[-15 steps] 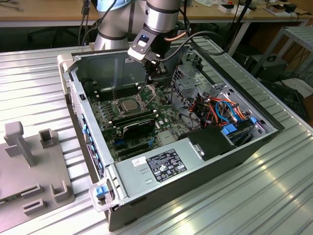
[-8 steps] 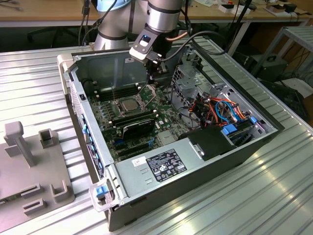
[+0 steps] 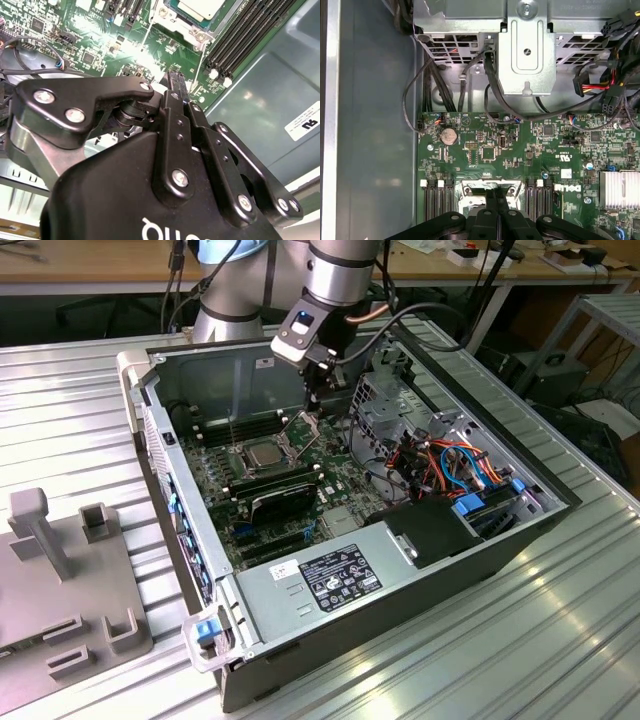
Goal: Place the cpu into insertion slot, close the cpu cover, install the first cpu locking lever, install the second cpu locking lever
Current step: 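Close the cpu cover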
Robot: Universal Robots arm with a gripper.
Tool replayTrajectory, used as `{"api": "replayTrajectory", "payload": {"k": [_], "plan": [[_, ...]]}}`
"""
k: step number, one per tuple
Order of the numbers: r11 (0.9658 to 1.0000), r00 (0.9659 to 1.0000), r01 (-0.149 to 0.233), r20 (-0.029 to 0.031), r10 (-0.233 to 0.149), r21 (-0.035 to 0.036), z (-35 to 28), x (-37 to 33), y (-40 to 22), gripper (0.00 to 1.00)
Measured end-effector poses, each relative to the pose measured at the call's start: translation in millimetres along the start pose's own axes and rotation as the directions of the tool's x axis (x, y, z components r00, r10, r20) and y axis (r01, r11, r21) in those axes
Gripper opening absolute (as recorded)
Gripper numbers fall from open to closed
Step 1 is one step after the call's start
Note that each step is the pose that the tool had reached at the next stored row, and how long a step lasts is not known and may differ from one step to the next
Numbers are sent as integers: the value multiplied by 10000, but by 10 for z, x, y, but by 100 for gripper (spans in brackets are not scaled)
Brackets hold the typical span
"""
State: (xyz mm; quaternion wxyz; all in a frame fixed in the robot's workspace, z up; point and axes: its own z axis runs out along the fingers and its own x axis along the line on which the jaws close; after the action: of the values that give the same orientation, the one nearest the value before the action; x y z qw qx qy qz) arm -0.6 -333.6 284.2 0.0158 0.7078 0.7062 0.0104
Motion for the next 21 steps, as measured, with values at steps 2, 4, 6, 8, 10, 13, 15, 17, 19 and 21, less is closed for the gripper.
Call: {"api": "replayTrajectory", "payload": {"k": [2,4,6,8,10,13,15,17,19,21], "plan": [[10000,10000,0,0,0,0,1,0,12,11],[10000,10000,0,0,0,0,1,0,21,11],[10000,10000,0,0,0,0,1,0,31,11],[10000,10000,0,-1,0,0,2,0,38,11],[10000,10000,-2,0,2,0,2,0,42,11],[10000,10000,0,-1,0,0,2,0,48,11],[10000,10000,0,0,0,0,2,0,48,11],[10000,10000,0,-1,0,0,2,0,49,11],[10000,10000,0,-1,0,0,2,0,49,11],[10000,10000,0,0,0,0,2,0,49,11]]}}
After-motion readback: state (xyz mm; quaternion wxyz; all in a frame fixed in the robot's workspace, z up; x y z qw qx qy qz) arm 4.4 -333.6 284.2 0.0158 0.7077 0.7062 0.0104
